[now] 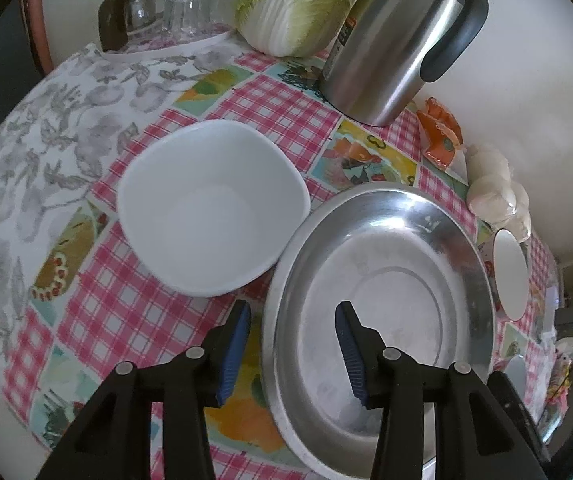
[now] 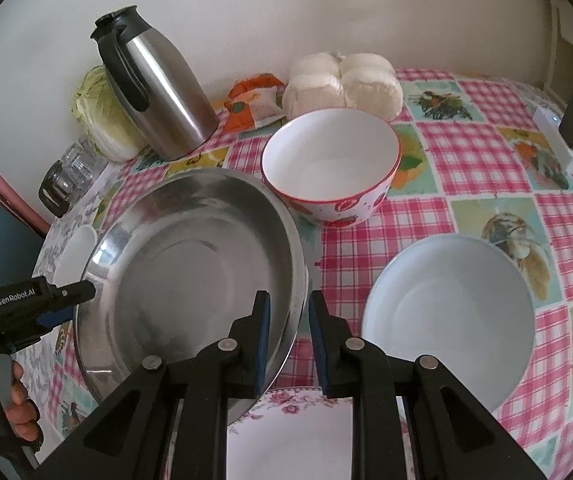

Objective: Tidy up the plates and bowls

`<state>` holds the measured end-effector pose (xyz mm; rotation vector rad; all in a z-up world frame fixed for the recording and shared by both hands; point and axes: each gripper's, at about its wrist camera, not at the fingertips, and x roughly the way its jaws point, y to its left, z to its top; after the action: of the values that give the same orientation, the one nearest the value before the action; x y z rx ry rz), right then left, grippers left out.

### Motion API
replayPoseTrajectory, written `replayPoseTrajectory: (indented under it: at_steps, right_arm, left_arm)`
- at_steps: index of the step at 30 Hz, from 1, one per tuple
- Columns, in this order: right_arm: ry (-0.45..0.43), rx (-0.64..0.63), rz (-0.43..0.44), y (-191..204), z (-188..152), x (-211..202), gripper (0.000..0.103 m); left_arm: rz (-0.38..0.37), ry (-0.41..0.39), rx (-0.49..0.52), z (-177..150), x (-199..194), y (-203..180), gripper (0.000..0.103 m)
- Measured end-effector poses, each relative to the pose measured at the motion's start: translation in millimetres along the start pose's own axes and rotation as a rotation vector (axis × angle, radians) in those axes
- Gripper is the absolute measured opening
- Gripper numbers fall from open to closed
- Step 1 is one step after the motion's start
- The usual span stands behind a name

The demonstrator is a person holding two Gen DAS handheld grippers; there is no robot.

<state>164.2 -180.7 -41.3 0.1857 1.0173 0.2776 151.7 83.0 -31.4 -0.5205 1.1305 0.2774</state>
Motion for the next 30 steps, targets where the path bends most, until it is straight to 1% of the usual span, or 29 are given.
replayPoseTrajectory:
  at_steps: [1,2,3,4,6,7,11,13,15,17,19,22,24,27,30]
  right_arm:
    - [-0.003,-0.001,0.002,0.8,-0.4,-1.1,0.029]
    - [-0.003,-0.001,0.004,1.5,-0.3,-1.6,0.034]
    - [-0.003,-0.002,0.004,2.3,-0.6,-2.0,0.043]
    - [-0.001,-0.003,0.003,3.1,-0.9,-1.9,0.048]
    - [0.002,-0.01,0.001,4.9,-1.5,-1.6,0.05]
    - [0.003,-0.015,-0.001,6.2,-1.5,-1.5,0.052]
    - [-0.007,-0.038,0.003,13.2,-1.8,-3.6,0.062]
    - [-0.012,-0.049,0.003,16.1,-1.6,-4.4,0.071]
    - [-0.013,-0.056,-0.002,17.3,-1.6,-4.4,0.074]
    - [-0.011,-0.059,-0.008,17.4,-1.8,-4.0,0.077]
    - [-0.012,-0.061,-0.015,17.4,-2.4,-4.1,0.083]
    - [-0.019,-0.065,-0.017,17.5,-3.2,-5.4,0.087]
    - [-0.025,-0.069,-0.017,18.0,-3.7,-6.7,0.089]
    - [-0.035,-0.07,-0.015,18.3,-5.1,-9.7,0.096]
    - [-0.042,-0.068,-0.019,19.1,-6.9,-13.8,0.096]
  left_arm:
    - [0.01,-0.003,0.004,-0.9,-1.0,-0.6,0.057]
    - [0.022,-0.007,0.011,-2.2,-2.2,-1.4,0.059]
    - [0.029,-0.008,0.015,-2.5,-2.4,-2.2,0.06]
    - [0.036,-0.007,0.019,-3.1,-2.4,-3.0,0.06]
    - [0.049,0.0,0.029,-4.9,-2.0,-4.8,0.062]
    - [0.058,0.005,0.036,-6.0,-1.5,-6.3,0.065]
    - [0.08,0.008,0.077,-9.1,-0.5,-13.4,0.069]
    - [0.082,0.013,0.09,-10.3,0.4,-15.5,0.079]
    - [0.088,0.011,0.099,-10.7,0.6,-17.1,0.084]
    - [0.099,0.005,0.112,-11.5,0.3,-19.1,0.086]
    - [0.109,-0.005,0.122,-12.4,-0.8,-20.9,0.094]
    - [0.1,-0.029,0.127,-12.7,-4.0,-21.8,0.102]
    - [0.099,-0.041,0.126,-12.5,-6.1,-22.0,0.102]
    - [0.1,-0.063,0.123,-13.4,-8.7,-22.1,0.103]
    - [0.106,-0.078,0.119,-14.9,-10.1,-21.5,0.103]
